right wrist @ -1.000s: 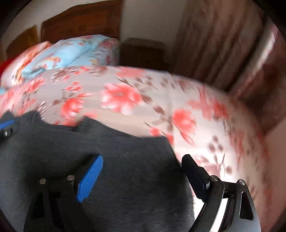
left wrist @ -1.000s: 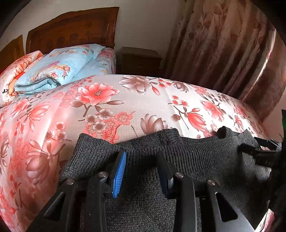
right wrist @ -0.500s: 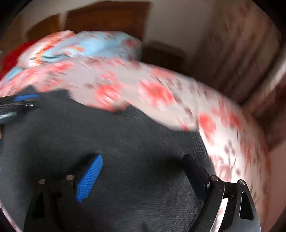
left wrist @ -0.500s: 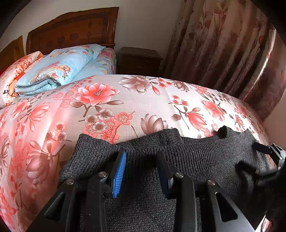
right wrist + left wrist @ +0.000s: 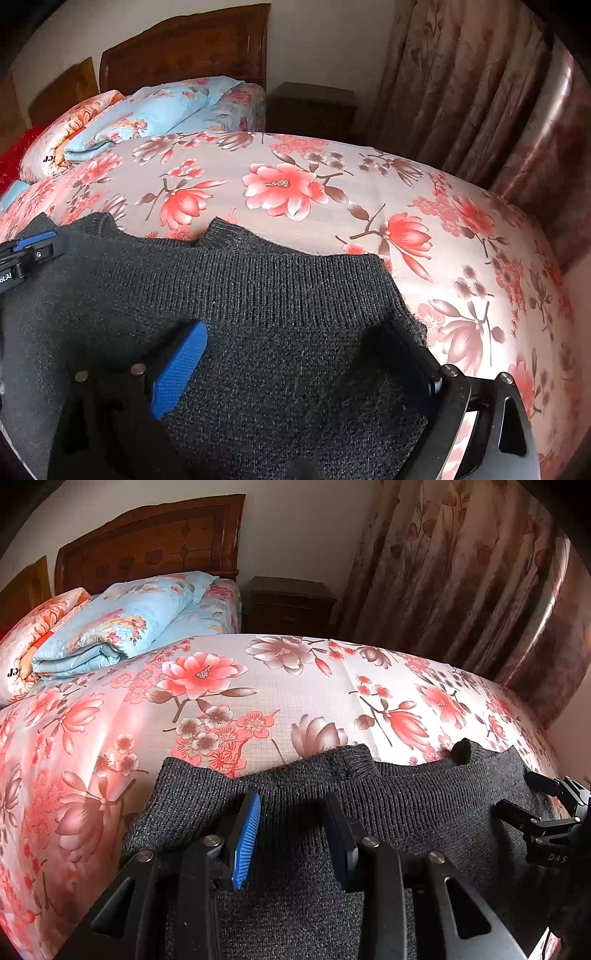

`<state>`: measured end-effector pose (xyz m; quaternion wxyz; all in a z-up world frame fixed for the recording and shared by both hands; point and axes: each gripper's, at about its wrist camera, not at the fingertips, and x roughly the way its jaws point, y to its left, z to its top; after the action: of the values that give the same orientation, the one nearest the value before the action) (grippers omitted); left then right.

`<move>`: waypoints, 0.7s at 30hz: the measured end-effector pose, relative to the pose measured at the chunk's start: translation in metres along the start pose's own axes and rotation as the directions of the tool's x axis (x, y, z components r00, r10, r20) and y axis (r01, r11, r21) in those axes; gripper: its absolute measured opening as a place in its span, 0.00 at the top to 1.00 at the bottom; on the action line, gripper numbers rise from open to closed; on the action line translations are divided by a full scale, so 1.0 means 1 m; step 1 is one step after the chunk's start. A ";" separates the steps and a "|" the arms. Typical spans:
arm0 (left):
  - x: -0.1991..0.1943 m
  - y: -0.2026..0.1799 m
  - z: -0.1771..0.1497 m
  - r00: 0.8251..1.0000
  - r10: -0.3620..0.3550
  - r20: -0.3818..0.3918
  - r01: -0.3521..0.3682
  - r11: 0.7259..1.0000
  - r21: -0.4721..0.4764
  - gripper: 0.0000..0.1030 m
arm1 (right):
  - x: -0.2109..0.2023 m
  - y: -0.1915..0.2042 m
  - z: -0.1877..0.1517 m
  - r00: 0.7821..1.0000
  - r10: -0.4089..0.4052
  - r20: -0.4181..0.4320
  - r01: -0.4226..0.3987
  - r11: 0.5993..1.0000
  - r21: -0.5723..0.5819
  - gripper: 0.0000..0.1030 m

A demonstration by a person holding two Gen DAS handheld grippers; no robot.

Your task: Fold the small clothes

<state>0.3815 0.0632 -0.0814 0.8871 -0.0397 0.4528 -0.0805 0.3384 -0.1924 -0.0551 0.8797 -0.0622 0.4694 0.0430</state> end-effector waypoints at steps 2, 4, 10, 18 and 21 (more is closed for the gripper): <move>0.001 -0.004 0.002 1.000 0.010 -0.021 -0.010 1.000 0.009 0.62 | 0.000 0.000 0.000 1.000 0.001 0.001 -0.001 1.000 0.000 0.00; -0.005 -0.009 0.004 0.997 0.060 -0.055 -0.062 0.997 -0.037 0.64 | 0.000 0.000 0.000 1.000 0.000 0.000 0.000 1.000 -0.002 0.00; -0.025 -0.078 -0.011 0.999 -0.043 0.009 0.041 0.991 0.130 0.62 | -0.001 0.000 -0.001 1.000 -0.001 0.002 0.001 1.000 -0.003 0.00; -0.026 -0.020 -0.024 0.998 -0.058 0.031 0.059 0.998 -0.024 0.62 | -0.003 -0.001 -0.003 1.000 0.011 0.006 -0.011 1.000 -0.003 0.00; -0.033 0.023 -0.034 0.991 -0.109 0.072 0.118 0.986 -0.121 0.73 | -0.003 -0.002 -0.002 1.000 0.017 0.007 -0.017 1.000 -0.001 0.00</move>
<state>0.3376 0.0918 -0.0779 0.8911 -0.1235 0.4248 -0.1010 0.3351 -0.1946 -0.0540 0.8810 -0.0585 0.4668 0.0508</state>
